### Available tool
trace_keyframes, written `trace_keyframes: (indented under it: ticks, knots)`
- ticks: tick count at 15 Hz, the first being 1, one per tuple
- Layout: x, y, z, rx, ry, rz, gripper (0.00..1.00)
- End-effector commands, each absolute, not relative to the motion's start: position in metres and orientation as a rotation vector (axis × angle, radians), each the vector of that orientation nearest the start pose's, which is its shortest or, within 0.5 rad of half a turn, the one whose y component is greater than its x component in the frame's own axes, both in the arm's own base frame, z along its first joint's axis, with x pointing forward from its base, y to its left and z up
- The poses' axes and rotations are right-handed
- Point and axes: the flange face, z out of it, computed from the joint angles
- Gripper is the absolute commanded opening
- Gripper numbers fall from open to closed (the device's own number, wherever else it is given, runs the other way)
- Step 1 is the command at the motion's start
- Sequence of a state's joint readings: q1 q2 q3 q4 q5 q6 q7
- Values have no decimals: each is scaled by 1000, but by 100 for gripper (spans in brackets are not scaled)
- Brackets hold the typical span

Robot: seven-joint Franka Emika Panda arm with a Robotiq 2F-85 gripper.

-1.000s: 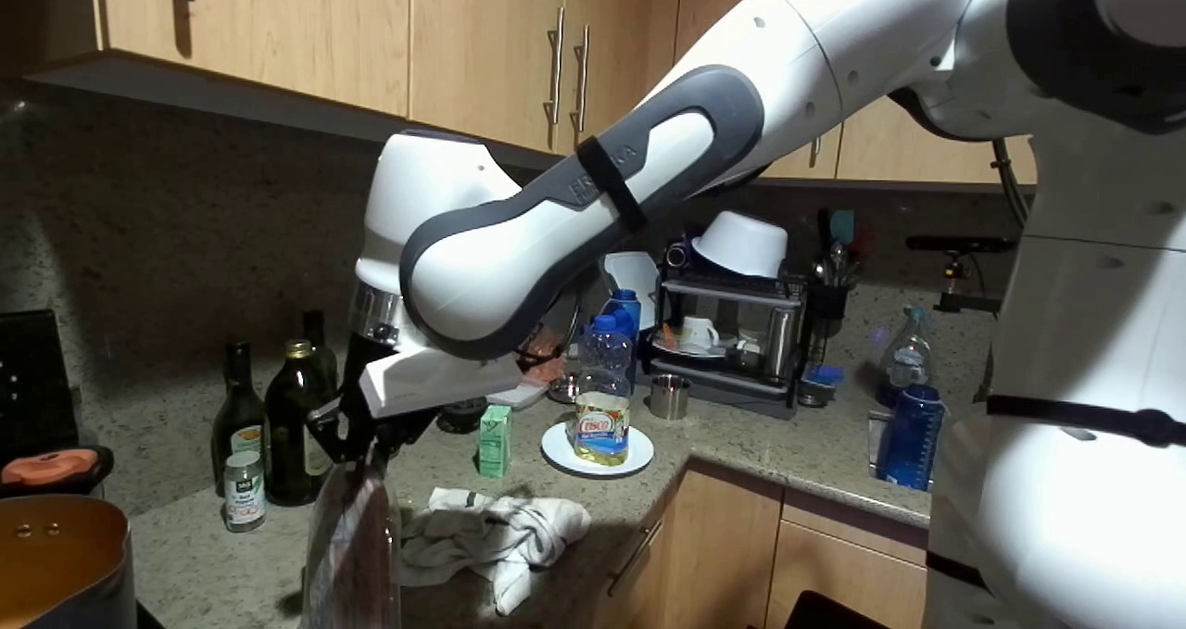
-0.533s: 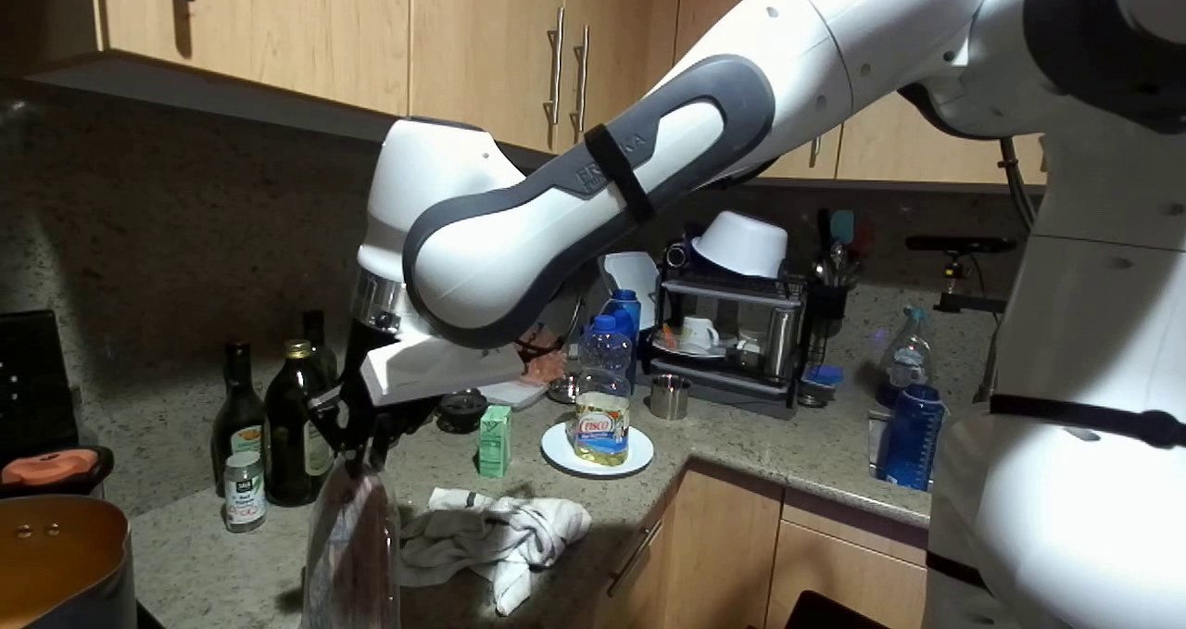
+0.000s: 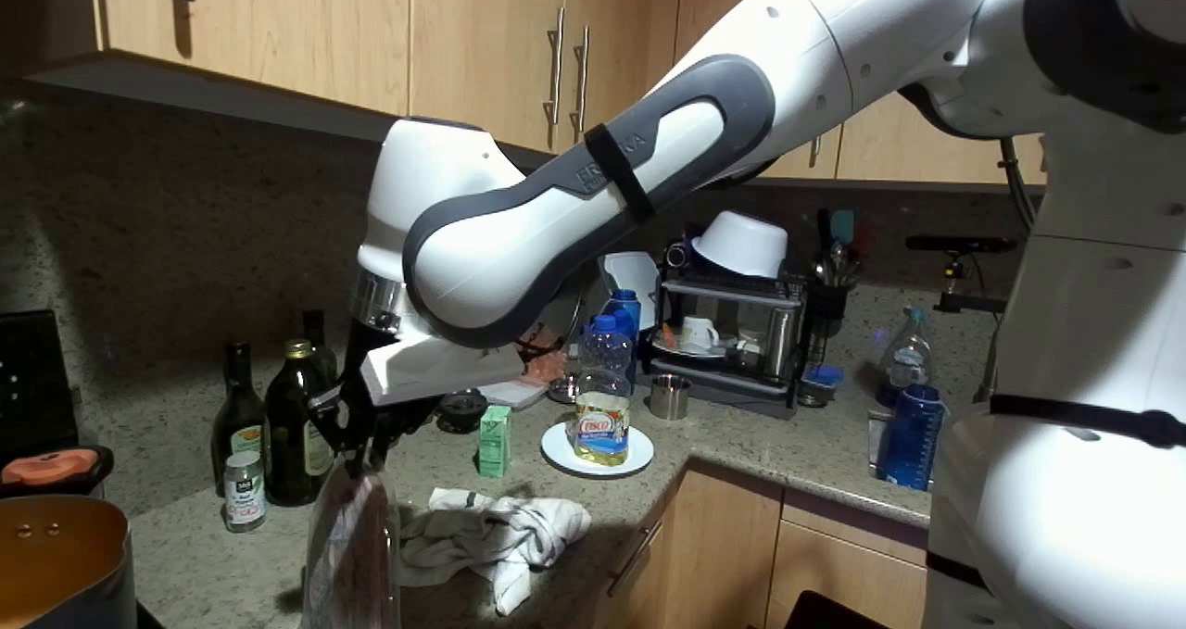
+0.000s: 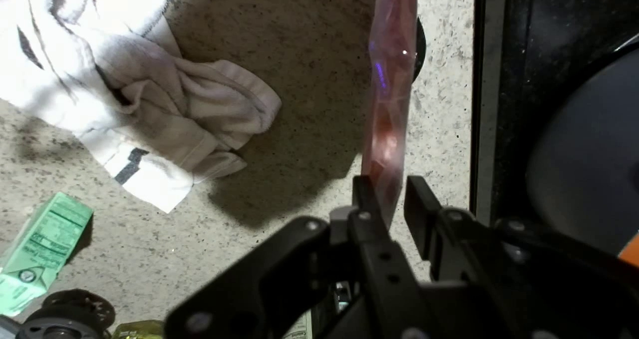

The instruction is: Pick up the package from the counter and put it in the pot

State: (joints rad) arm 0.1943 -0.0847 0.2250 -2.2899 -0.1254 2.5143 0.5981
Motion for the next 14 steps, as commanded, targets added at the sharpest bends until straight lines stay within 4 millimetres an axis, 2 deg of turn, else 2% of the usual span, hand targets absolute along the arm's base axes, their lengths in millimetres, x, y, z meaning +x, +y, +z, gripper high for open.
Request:
trace_keyframes:
  ticks: [1,8,9,11,14]
  knots:
    - [483,217,418,-3044,131,-489,23]
    - [483,217,418,-3044,130,-489,23]
    - [484,215,416,-3044,134,-486,48]
    - [487,214,413,-3034,137,-481,56]
    - [492,216,407,-2999,143,-480,78]
